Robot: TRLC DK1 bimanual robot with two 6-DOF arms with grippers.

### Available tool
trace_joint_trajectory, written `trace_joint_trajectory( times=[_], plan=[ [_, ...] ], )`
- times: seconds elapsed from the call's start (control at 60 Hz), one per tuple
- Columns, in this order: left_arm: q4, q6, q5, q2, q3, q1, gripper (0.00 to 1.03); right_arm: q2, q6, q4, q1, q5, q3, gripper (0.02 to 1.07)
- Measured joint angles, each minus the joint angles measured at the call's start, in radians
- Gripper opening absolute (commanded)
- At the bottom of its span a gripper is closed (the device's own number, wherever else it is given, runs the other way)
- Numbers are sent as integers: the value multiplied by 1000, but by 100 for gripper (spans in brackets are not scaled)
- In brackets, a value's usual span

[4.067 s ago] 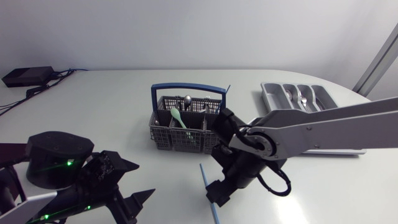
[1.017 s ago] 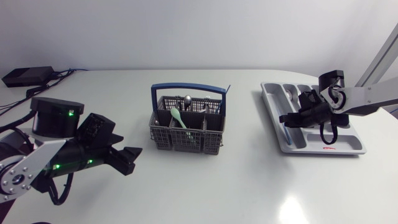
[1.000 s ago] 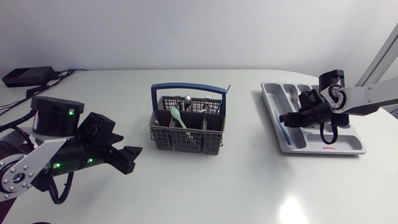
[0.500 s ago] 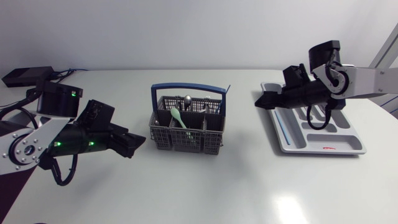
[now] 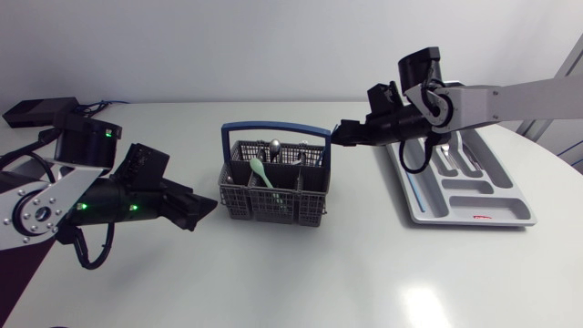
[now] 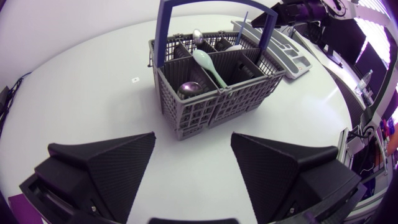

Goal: Unload the cutlery basket into the drawer organizer.

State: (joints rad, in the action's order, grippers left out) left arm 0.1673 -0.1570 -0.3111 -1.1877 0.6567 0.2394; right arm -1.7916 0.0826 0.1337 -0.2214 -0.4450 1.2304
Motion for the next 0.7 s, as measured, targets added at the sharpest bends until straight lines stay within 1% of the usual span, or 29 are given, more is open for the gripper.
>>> trace_joint_trajectory(
  times=[0.033, 0.1, 0.133, 0.15, 0.233, 0.3, 0.35, 0.417, 0.7],
  plan=[
    [0, 0, -6, 0, 0, -3, 86, -11, 0, -3, -5, 2, 9, 72],
    [0, 0, -8, 0, 0, -10, 86, -35, 2, -5, -15, 3, 31, 60],
    [0, 0, -11, 0, 0, -13, 86, -48, 4, -10, -21, 4, 42, 57],
    [0, 0, -14, -1, 0, -15, 86, -53, 4, -11, -23, 4, 45, 52],
    [1, 0, -22, -6, 0, -16, 86, -78, 8, -30, -36, 18, 58, 44],
    [4, 0, -25, -8, 0, -16, 86, -90, 14, -34, -43, 23, 68, 43],
    [6, 0, -25, -10, 0, -16, 86, -100, 19, -42, -47, 27, 76, 36],
    [7, 0, -26, -10, 0, -16, 86, -108, 23, -56, -50, 37, 80, 29],
    [7, 0, -26, -10, 0, -16, 86, -116, 27, -87, -55, 56, 82, 29]
  ],
)
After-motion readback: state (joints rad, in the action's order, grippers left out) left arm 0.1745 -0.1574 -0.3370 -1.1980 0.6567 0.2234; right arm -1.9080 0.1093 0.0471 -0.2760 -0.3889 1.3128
